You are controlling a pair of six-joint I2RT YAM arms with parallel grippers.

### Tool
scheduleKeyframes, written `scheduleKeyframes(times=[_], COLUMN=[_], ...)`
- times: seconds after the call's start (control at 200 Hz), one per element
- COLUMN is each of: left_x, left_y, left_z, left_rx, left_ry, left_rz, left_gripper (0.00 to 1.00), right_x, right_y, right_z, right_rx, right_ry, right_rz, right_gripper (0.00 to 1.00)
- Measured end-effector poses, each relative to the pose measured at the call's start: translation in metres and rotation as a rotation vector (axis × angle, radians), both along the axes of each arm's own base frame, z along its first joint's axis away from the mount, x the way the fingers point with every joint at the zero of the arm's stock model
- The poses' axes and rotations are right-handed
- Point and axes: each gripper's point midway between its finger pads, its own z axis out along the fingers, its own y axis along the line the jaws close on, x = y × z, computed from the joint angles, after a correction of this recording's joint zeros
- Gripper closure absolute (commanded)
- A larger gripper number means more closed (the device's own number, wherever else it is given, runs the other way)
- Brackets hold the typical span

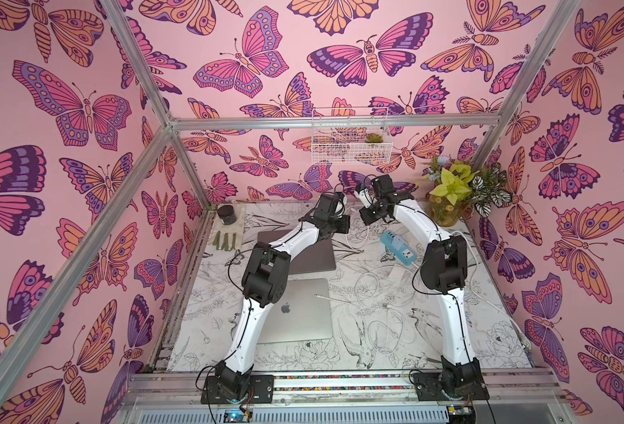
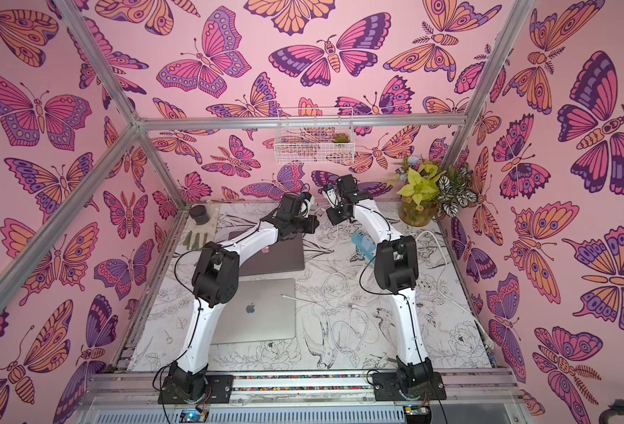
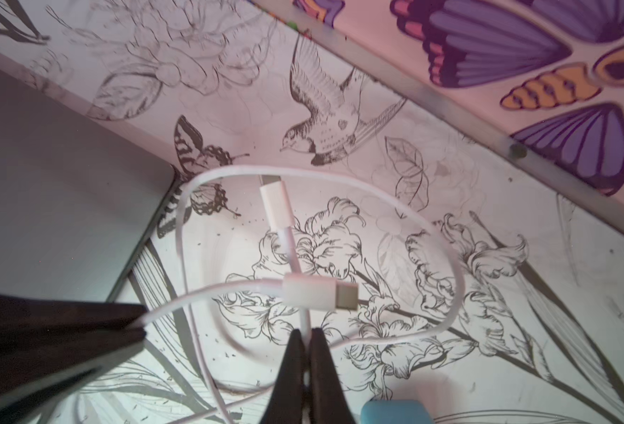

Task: Unplug the laptop charger
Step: Place the charging cable at the center of the board, then remove the plug from the socket.

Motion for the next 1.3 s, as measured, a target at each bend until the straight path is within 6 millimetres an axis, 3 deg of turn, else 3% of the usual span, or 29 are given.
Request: scheduleKeyframes(times=[0.06, 0.135, 0.23, 0.32, 0.446, 0.591, 0.696, 0.791, 0.901, 1.022, 1.172, 1.302], left_x=[0.008, 0.016, 0.022, 0.024, 0.025, 0.013, -0.009, -0.035, -0.057, -0.056, -0.046, -0.041], left_y=[-0.001, 0.000, 0.002, 0.008, 0.016, 0.020, -0.002, -0.040, -0.088, -0.124, -0.135, -0.136], left_z=[0.001, 0.001, -0.003, -0.005, 0.007, 0.052, 0.096, 0.113, 0.096, 0.054, -0.009, -0.037], left_rx=[-0.005, -0.014, -0.001, 0.022, 0.053, 0.070, 0.049, 0.021, 0.000, -0.019, 0.002, 0.010], left_ry=[-0.015, -0.019, -0.028, -0.026, -0.053, -0.128, -0.210, -0.255, -0.235, -0.175, -0.078, -0.023], left_rz=[0.005, 0.018, 0.025, 0.047, 0.080, 0.087, 0.025, -0.068, -0.167, -0.208, -0.198, -0.180], left_gripper=[0.58, 0.40, 0.18, 0.18, 0.21, 0.22, 0.25, 0.28, 0.33, 0.36, 0.38, 0.40], right_x=[0.001, 0.005, 0.009, 0.007, -0.010, -0.051, -0.067, -0.075, -0.088, -0.096, -0.098, -0.098], right_y=[-0.004, -0.007, -0.009, -0.010, -0.018, -0.038, -0.066, -0.102, -0.137, -0.138, -0.129, -0.125], right_z=[-0.006, -0.008, -0.003, 0.008, 0.037, 0.084, 0.104, 0.088, 0.043, 0.006, -0.014, -0.027], right_rx=[-0.007, -0.014, -0.017, -0.016, -0.029, -0.022, 0.018, 0.045, 0.053, 0.058, 0.071, 0.089], right_ry=[0.013, 0.013, 0.002, -0.014, -0.064, -0.139, -0.149, -0.089, 0.045, 0.147, 0.195, 0.225], right_rz=[-0.012, -0.022, -0.024, -0.024, -0.020, -0.019, -0.073, -0.153, -0.230, -0.234, -0.212, -0.197], right_gripper=[0.77, 0.55, 0.51, 0.48, 0.25, 0.29, 0.33, 0.34, 0.35, 0.36, 0.40, 0.51])
